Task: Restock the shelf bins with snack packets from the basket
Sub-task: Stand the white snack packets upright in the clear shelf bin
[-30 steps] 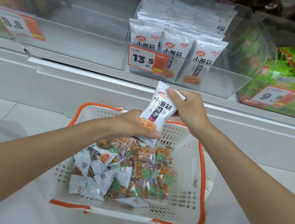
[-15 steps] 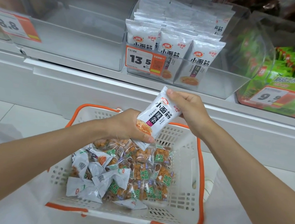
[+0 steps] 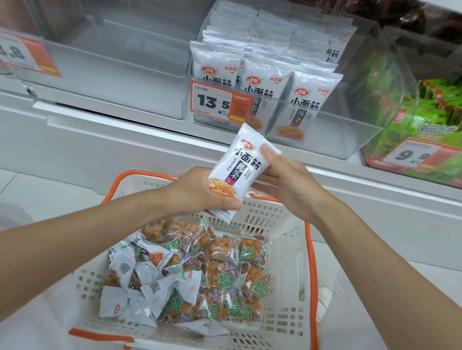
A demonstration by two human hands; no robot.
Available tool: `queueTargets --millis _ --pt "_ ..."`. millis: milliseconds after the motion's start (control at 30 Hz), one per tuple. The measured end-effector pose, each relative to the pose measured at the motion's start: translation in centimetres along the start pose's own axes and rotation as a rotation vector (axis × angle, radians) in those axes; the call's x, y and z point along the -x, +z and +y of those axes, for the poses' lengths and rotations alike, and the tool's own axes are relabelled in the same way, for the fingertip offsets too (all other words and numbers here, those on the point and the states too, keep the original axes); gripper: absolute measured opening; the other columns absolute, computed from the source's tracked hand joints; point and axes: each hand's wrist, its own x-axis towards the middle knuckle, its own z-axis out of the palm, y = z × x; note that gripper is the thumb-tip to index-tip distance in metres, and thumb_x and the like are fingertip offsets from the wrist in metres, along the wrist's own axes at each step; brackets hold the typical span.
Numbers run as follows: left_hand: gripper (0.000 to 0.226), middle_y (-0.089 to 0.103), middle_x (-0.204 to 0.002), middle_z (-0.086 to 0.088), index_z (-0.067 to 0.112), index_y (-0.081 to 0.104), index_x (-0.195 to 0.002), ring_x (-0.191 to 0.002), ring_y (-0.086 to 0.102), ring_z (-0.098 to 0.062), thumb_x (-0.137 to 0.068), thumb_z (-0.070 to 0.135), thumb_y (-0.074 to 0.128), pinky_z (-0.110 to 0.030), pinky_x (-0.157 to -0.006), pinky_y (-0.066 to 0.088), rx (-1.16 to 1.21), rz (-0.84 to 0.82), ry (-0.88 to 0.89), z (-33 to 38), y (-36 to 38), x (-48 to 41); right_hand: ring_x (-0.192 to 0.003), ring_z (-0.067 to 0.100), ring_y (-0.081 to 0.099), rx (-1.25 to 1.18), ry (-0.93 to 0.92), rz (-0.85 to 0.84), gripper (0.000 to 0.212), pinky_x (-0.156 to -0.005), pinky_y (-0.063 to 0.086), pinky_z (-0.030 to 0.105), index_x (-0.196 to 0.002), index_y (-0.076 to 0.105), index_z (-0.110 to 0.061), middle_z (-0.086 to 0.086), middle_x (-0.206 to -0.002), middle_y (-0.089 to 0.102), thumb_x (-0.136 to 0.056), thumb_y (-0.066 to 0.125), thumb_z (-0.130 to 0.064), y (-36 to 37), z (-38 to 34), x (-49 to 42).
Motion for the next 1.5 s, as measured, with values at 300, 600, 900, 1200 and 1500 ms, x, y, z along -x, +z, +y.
queueTargets --millis 300,600,900,1200,1500 --pt "0.027 0.076 -0.090 0.002 0.020 0.069 -0.101 -0.084 0.072 -0.012 -0.077 0.016 0.080 -0.020 -0.066 0.055 0.033 -0.042 -0.024 -0.2 0.5 -0.4 -0.104 0.027 0.069 0.163 0.028 0.002 0.029 -0.103 0.048 0.044 -0.108 0.073 -0.009 0.005 -0.105 0.075 -0.083 0.075 -0.023 -0.5 0.5 0.0" --pt "0.020 0.075 -0.097 -0.005 0.012 0.071 -0.103 -0.081 0.071 -0.010 -0.085 0.021 0.072 -0.025 -0.073 0.058 0.003 0.149 0.162 6.4 -0.9 -2.3 -0.099 0.017 0.071 0.157 -0.127 0.081 0.026 -0.085 0.058 0.031 -0.113 0.069 -0.010 0.003 -0.107 0.074 -0.086 0.071 -0.012 -1.4 -1.8 2.3" --pt "0.018 0.074 -0.093 -0.004 0.004 0.072 -0.099 -0.081 0.070 -0.005 -0.081 0.002 0.075 -0.019 -0.073 0.056 -0.198 0.105 0.590 19.1 1.3 -4.6 -0.080 0.010 0.071 0.419 -0.601 0.605 0.022 -0.072 0.056 0.028 -0.095 0.071 -0.020 -0.007 -0.085 0.075 -0.076 0.082 -0.022 -5.4 -8.2 4.0" --pt "0.050 0.048 -0.146 0.003 0.019 0.049 -0.141 -0.134 0.044 -0.012 -0.095 0.036 0.059 -0.014 -0.101 0.028 -0.781 0.168 0.515 21.7 -1.2 -12.7 -0.081 0.004 0.068 0.389 -0.589 0.910 0.016 -0.077 0.058 0.040 -0.097 0.071 -0.012 -0.008 -0.089 0.072 -0.083 0.075 -0.019 -11.0 -11.1 -1.1" --pt "0.068 0.041 -0.151 0.008 0.036 0.040 -0.145 -0.138 0.039 -0.015 -0.084 0.063 0.031 -0.033 -0.113 0.031 -1.119 -0.013 0.478 19.2 -3.2 -14.1 -0.090 0.028 0.067 0.884 -0.343 0.828 0.019 -0.066 0.046 0.029 -0.096 0.069 -0.011 0.007 -0.096 0.072 -0.080 0.070 -0.021 -12.7 -11.2 -6.6"
